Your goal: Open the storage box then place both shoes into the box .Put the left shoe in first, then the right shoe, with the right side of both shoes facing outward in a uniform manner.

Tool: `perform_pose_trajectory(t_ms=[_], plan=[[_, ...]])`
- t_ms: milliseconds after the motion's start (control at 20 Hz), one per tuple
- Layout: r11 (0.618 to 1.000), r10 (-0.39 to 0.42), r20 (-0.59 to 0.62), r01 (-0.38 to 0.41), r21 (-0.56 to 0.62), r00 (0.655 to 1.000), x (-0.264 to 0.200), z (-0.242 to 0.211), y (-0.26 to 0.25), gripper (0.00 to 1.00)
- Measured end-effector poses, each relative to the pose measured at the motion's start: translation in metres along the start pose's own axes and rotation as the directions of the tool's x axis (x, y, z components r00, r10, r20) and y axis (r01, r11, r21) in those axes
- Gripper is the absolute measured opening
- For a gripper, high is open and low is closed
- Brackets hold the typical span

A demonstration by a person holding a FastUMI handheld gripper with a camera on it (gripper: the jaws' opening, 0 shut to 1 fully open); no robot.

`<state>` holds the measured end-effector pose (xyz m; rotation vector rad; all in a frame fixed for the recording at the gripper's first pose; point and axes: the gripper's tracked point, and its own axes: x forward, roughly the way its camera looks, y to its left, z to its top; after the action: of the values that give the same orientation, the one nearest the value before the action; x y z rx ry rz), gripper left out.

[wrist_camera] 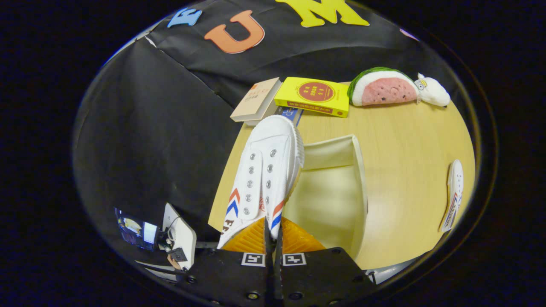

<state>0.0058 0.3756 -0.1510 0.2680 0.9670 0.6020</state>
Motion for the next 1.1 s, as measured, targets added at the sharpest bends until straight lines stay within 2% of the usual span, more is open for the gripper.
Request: perform_pose_trajectory(t_ms=[350, 950, 1050, 1100], plan=[[0.998, -0.058, -0.096, 0.059, 0.011, 0.994, 0.03, -0.022, -0.01, 0.0], [0.993, -0.114, -0.103, 0.116, 0.008, 0.988, 0.058, -0.026, -0.019, 0.0], [0.995, -0.094, -0.108, 0.096, 0.018, 0.99, 0.062, -0.027, -0.014, 0.05], [0.998, -0.057, -0.106, 0.06, 0.03, 0.993, 0.064, -0.026, -0.005, 0.13]])
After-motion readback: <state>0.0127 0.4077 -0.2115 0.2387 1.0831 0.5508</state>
